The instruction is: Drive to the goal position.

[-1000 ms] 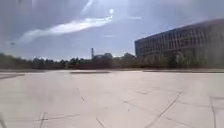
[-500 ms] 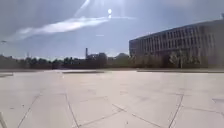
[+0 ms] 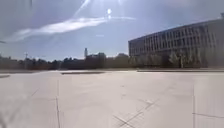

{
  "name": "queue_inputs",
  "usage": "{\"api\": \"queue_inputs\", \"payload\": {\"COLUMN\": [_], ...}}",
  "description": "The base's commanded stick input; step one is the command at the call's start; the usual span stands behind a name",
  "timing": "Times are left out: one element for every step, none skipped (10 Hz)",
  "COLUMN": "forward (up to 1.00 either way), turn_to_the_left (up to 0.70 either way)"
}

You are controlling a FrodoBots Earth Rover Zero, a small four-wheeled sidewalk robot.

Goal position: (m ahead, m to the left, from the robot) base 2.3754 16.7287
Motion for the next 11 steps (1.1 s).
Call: {"api": "queue_inputs", "payload": {"forward": [0.70,0.70,0.70,0.70,0.70,0.70,0.70,0.70,0.70,0.70,0.70], "turn_to_the_left": [-0.01,-0.01,-0.01,-0.01,-0.01,-0.01,-0.01,-0.01,-0.01,-0.01,-0.01]}}
